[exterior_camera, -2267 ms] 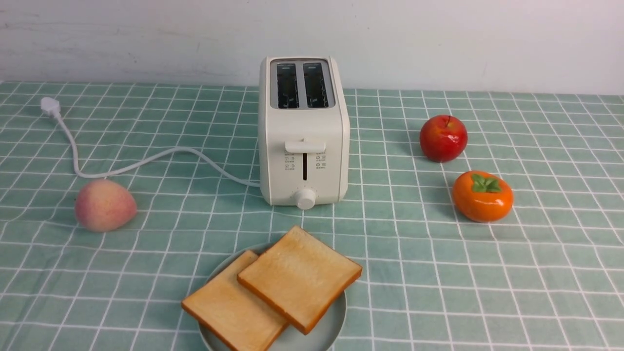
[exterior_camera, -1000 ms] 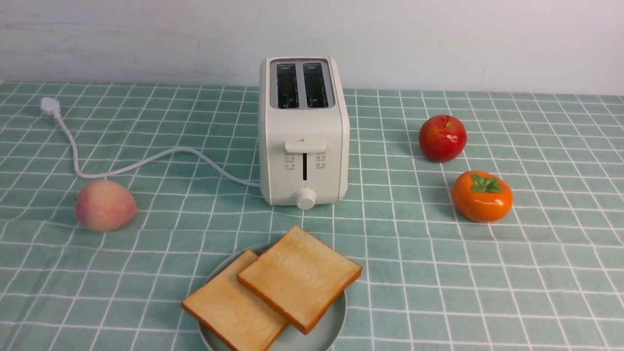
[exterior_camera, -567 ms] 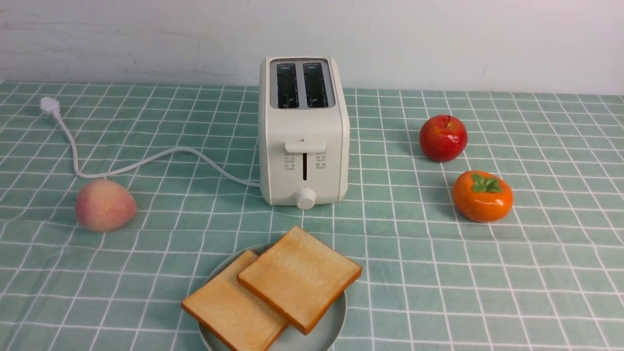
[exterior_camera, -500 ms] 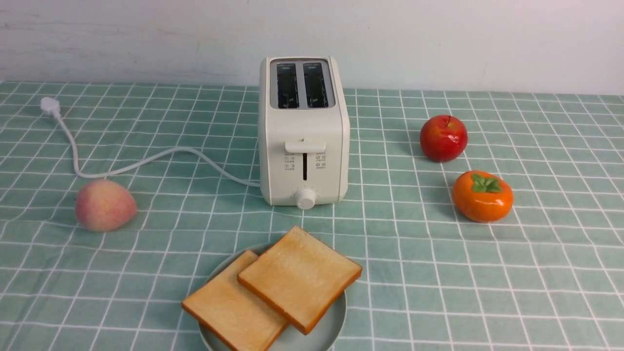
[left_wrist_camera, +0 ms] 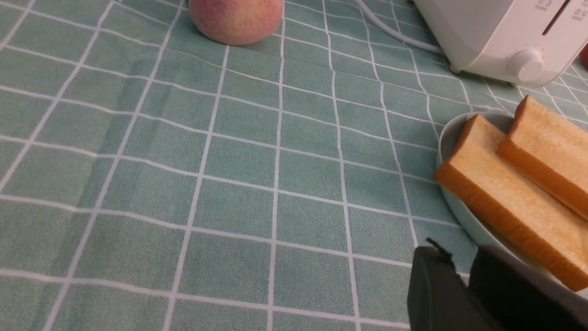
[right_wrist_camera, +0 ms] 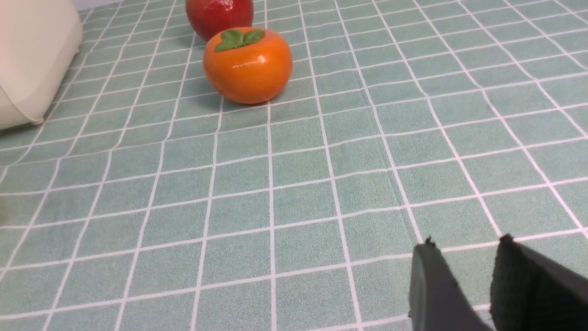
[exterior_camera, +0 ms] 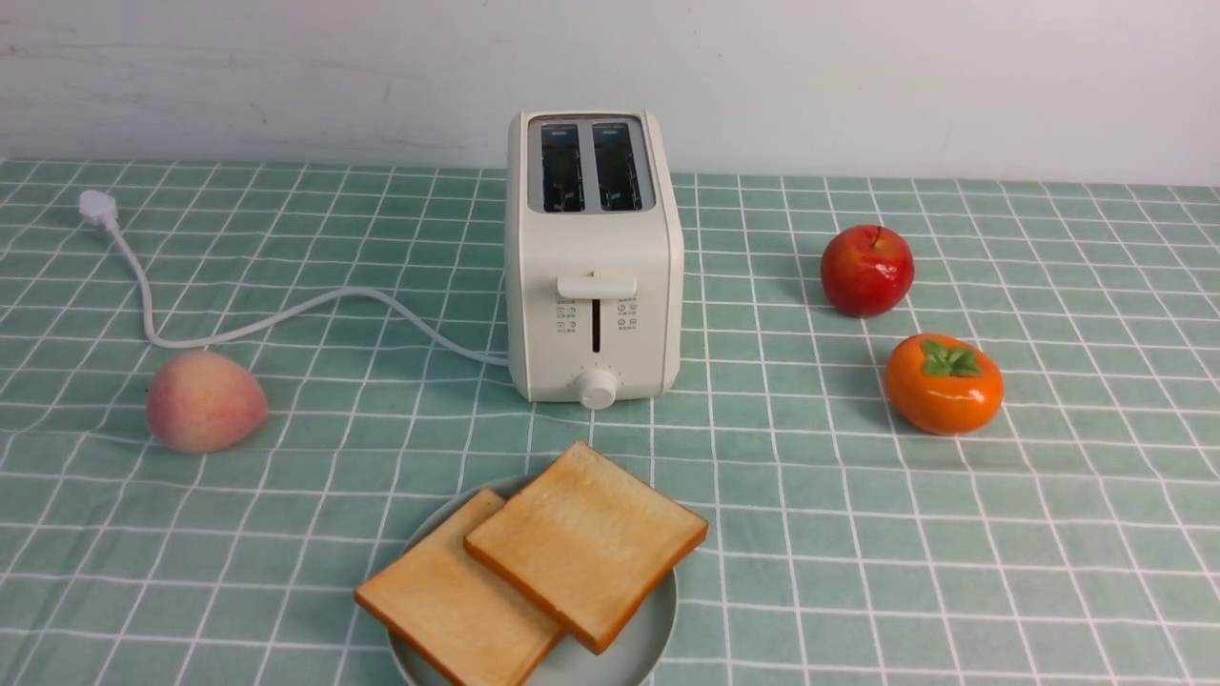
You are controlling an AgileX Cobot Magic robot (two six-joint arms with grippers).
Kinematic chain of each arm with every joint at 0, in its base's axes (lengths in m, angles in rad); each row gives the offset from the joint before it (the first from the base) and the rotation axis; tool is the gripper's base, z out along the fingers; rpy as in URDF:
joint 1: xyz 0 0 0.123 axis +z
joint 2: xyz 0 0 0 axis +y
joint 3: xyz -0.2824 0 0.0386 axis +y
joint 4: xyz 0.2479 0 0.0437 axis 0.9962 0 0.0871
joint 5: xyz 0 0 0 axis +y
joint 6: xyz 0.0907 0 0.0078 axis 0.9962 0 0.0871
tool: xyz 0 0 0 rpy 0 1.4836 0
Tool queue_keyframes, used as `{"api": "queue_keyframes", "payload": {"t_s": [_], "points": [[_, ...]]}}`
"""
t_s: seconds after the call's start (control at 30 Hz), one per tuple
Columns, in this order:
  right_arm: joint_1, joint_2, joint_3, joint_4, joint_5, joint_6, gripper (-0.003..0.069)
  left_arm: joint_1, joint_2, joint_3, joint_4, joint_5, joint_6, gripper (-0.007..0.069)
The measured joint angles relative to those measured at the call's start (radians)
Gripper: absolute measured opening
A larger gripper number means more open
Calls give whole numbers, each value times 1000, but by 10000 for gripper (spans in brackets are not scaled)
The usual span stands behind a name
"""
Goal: Take toasted bread from bread machine on blue coffee table place on plate.
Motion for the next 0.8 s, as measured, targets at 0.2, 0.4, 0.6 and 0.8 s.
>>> {"api": "queue_keyframes", "payload": {"t_s": [0.2, 0.4, 0.6, 0.8], "points": [[0, 0, 0, 0, 1, 0, 211, 0, 0, 0, 0, 0, 0, 125], [0, 0, 0, 0, 1, 0, 216, 0, 0, 0, 0, 0, 0, 125], [0, 0, 0, 0, 1, 0, 221, 0, 0, 0, 0, 0, 0, 126], [0, 0, 0, 0, 1, 0, 223, 0, 0, 0, 0, 0, 0, 131]]}}
